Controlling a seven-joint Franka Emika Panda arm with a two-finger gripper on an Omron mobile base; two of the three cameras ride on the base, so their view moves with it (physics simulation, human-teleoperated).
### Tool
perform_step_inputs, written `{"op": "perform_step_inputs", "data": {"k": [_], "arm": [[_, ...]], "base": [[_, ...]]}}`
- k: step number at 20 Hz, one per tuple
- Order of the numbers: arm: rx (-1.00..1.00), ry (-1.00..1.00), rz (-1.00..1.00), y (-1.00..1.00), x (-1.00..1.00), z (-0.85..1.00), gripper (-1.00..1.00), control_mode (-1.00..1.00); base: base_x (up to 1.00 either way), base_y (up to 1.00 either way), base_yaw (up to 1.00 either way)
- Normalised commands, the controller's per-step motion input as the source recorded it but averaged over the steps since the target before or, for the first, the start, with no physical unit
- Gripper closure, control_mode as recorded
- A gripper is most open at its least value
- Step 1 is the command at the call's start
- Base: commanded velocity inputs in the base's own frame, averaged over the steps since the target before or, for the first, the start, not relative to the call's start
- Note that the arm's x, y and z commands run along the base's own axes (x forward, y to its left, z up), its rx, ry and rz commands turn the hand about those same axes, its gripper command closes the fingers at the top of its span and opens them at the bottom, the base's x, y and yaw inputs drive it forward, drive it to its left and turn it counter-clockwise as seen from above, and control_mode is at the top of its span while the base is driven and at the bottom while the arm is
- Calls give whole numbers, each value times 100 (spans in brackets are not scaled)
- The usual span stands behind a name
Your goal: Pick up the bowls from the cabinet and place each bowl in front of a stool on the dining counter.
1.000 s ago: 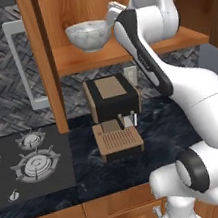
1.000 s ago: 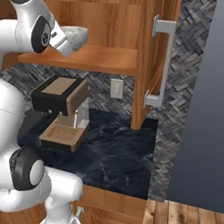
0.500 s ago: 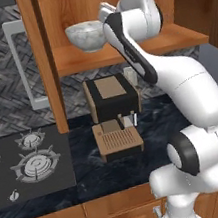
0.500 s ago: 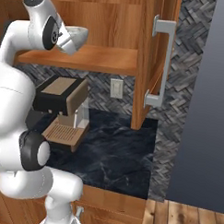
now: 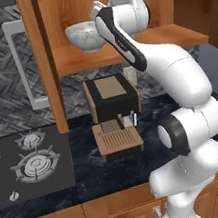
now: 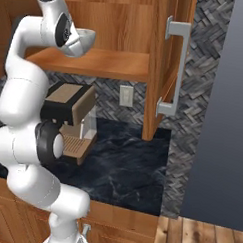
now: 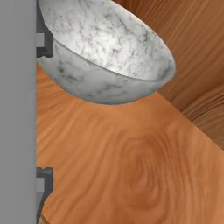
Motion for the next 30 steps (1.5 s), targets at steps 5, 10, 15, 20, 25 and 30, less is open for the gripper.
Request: {"op": "perform_step_inputs", "data": {"k": [5, 10, 15, 20, 25, 30], "arm": [[3, 0, 0, 24, 40, 0, -100, -100], [3, -11, -1, 5, 26, -5, -100, -100], [9, -10, -3, 0, 15, -8, -100, -100], [8, 0, -2, 0, 1, -33, -100, -100], [1, 9, -1, 0, 33, -17, -100, -100], [0, 12, -3, 0, 73, 0, -100, -100]], "base": [[0, 0, 0], [0, 0, 0], [0, 0, 0], [0, 0, 0], [0, 0, 0], [0, 0, 0]]}}
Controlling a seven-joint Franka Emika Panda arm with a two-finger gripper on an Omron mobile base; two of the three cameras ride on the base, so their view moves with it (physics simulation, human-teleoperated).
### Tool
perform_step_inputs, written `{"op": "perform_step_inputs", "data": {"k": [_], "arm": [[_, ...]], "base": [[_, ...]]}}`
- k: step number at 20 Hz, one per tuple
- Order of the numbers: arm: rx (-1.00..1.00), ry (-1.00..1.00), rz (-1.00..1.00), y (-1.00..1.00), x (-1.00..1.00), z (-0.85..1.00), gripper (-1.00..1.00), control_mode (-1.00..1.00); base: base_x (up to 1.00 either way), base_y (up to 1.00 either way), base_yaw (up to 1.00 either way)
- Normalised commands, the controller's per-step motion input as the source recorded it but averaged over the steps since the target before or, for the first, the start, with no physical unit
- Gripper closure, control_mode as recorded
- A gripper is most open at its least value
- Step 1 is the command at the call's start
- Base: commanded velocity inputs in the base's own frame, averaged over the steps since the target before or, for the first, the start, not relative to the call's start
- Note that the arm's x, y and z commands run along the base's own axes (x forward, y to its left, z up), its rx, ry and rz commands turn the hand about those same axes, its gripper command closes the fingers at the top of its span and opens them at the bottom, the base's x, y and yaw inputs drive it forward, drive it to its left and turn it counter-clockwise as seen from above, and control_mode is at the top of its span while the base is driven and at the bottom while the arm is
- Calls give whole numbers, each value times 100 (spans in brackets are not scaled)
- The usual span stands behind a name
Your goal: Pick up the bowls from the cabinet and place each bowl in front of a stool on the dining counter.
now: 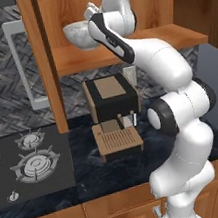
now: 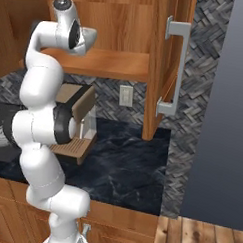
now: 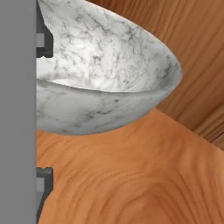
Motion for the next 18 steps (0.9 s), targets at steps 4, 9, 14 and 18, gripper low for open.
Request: {"op": "perform_step_inputs", "data": {"k": [4, 9, 14, 18], "arm": [[0, 22, -3, 0, 63, 0, -100, -100], [0, 25, -1, 5, 45, -1, -100, -100], [0, 6, 0, 16, 9, -5, 100, -100], [0, 0, -1, 0, -29, -4, 100, -100]], "base": [[0, 0, 0], [0, 0, 0], [0, 0, 0], [0, 0, 0]]}}
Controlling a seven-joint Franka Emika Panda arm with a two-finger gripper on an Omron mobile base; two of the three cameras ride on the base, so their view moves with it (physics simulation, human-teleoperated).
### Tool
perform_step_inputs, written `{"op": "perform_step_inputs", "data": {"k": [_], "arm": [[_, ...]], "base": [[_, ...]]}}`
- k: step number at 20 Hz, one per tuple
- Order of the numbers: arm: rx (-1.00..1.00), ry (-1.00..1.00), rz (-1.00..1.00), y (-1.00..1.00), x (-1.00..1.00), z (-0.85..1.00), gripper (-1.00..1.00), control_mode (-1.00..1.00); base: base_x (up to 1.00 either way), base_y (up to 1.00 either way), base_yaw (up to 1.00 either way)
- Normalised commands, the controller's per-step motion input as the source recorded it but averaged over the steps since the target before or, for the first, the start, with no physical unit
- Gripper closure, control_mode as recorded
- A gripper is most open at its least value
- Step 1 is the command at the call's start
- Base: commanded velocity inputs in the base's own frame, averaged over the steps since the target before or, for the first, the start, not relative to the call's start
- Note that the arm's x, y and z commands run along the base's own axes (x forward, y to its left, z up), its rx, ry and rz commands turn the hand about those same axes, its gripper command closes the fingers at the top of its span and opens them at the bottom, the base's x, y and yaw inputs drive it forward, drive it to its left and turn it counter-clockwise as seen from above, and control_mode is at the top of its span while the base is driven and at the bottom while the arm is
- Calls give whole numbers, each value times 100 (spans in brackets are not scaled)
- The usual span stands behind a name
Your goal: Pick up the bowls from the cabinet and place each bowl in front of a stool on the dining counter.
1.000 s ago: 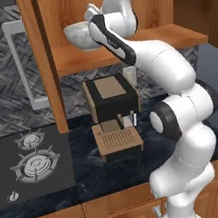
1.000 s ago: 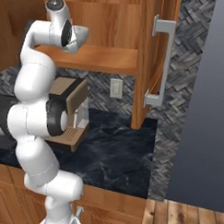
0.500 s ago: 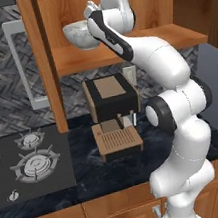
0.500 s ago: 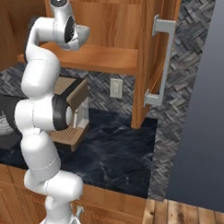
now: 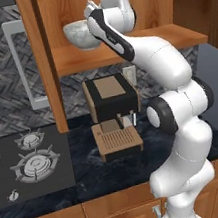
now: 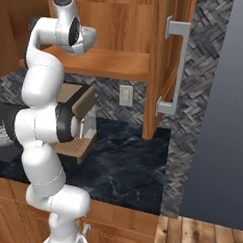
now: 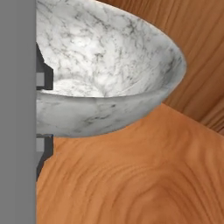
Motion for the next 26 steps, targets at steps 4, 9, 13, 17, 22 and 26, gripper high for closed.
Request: {"op": "perform_step_inputs", "data": {"k": [4, 9, 13, 17, 22, 26], "arm": [[0, 0, -4, -4, -100, -3, 100, -100], [3, -1, -8, -36, -100, 0, 100, -100], [7, 1, -10, -64, -100, 0, 100, -100], [7, -6, -6, -60, -100, 0, 100, -100], [1, -2, -1, -21, -100, 0, 100, -100], [0, -12, 6, -4, -100, -1, 100, -100]], "base": [[0, 0, 0], [0, 0, 0], [0, 0, 0], [0, 0, 0], [0, 0, 0], [0, 0, 0]]}}
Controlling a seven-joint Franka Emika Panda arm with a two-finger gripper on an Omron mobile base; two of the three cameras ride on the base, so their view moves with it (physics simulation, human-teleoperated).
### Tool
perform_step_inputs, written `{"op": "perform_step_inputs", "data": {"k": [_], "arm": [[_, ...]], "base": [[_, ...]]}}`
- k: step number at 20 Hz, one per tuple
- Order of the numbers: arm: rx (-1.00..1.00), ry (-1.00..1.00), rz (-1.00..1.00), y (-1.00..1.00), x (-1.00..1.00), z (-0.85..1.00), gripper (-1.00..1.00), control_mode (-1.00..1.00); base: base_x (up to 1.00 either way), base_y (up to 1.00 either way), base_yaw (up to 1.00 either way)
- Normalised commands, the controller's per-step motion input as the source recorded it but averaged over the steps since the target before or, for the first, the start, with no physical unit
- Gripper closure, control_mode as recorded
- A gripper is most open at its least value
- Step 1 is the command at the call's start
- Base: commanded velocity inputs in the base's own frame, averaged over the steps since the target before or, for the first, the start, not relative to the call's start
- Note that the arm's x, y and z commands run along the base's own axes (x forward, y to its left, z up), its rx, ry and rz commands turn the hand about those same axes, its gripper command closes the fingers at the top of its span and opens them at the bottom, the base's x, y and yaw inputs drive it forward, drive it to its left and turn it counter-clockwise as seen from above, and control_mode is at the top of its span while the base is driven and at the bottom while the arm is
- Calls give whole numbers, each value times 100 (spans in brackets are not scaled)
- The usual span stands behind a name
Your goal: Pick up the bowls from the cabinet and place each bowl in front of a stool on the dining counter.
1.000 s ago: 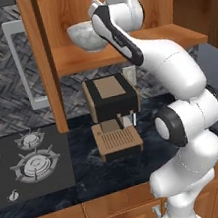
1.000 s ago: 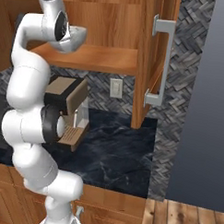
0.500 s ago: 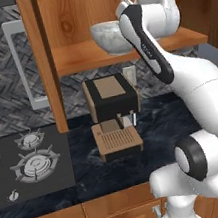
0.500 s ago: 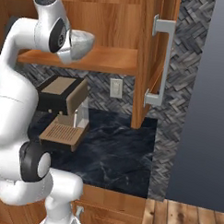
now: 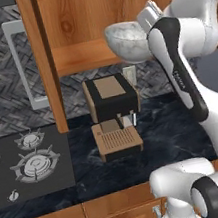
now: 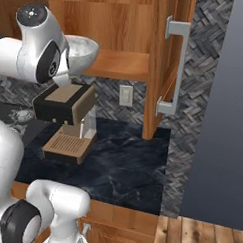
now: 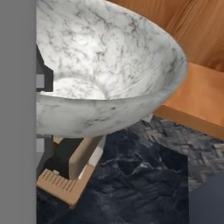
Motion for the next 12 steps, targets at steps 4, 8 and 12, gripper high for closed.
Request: {"op": "perform_step_inputs", "data": {"k": [4, 8, 12], "arm": [[0, -5, 15, 0, -96, -20, 100, -100], [0, 0, 0, 0, 0, 0, 100, 100], [0, 0, 0, 0, 0, 0, 100, 100]], "base": [[0, 0, 0], [-86, 0, 21], [-92, -1, 37]]}}
